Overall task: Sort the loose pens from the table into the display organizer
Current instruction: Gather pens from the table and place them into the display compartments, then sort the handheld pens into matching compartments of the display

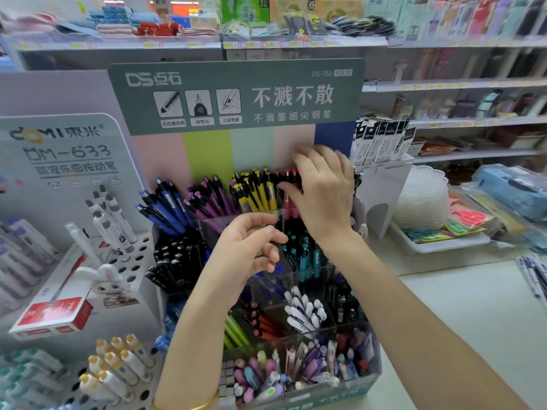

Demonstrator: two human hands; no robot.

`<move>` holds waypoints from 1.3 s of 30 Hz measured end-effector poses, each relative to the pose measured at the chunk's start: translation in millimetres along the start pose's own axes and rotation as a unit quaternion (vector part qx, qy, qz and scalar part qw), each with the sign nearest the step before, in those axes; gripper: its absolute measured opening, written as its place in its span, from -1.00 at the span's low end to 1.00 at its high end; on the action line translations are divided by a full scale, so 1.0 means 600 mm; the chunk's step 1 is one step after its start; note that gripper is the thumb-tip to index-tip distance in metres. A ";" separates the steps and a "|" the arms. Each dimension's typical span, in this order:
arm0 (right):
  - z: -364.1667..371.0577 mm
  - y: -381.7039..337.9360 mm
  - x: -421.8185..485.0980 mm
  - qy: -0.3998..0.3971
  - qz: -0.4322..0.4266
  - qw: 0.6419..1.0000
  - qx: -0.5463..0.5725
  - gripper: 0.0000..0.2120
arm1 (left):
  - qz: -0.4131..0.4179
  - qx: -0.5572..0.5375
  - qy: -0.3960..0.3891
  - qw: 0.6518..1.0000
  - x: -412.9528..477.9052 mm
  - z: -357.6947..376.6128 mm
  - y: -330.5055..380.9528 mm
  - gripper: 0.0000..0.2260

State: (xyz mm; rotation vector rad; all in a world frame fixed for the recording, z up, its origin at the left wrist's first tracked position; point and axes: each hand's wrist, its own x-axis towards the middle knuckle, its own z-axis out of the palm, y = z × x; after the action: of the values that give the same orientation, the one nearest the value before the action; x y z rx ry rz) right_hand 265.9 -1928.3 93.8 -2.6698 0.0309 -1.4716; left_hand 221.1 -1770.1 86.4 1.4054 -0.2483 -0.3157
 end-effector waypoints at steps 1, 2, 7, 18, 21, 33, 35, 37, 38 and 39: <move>0.001 -0.002 -0.003 -0.003 0.002 1.000 0.018 -0.56 | 0.000 0.000 -0.003 1.000 0.000 0.001 0.000 -0.84; 0.001 -0.005 -0.006 -0.008 -0.006 0.999 0.035 -0.59 | -0.001 0.000 -0.006 1.000 0.000 0.001 0.001 -0.85; 0.003 0.000 -0.008 0.007 -0.026 1.000 0.004 -0.74 | -0.004 -0.002 -0.019 1.000 -0.002 -0.003 0.002 -0.85; -0.077 0.045 0.000 0.019 0.079 0.959 0.272 -0.72 | -0.024 -0.004 -0.055 0.998 -0.007 0.026 -0.011 -0.85; -0.110 0.075 -0.027 0.028 0.090 0.946 0.311 -0.74 | -0.028 0.006 -0.070 0.997 -0.010 0.063 -0.019 -0.86; -0.268 0.447 -0.317 -0.149 0.351 0.876 0.296 -0.80 | -0.126 0.050 -0.174 0.975 -0.011 0.501 -0.208 -0.87; -0.311 0.535 -0.374 -0.188 0.399 0.856 0.269 -0.80 | -0.158 0.061 -0.199 0.965 -0.016 0.598 -0.260 -0.86; -0.352 0.614 -0.419 -0.204 0.442 0.839 0.243 -0.80 | -0.182 0.077 -0.213 0.957 -0.020 0.681 -0.306 -0.84; -0.369 0.650 -0.437 -0.203 0.465 0.830 0.233 -0.80 | -0.193 0.085 -0.213 0.954 -0.022 0.718 -0.327 -0.84; -0.383 0.683 -0.454 -0.198 0.485 0.822 0.224 -0.81 | -0.202 0.096 -0.210 0.952 -0.022 0.750 -0.345 -0.83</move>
State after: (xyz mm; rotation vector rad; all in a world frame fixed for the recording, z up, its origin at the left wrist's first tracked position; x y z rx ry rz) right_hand -62.9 -2336.0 -51.1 -1.9579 0.7738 -0.4975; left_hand 35.3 -2208.4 -50.4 1.5685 -0.3454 -0.9573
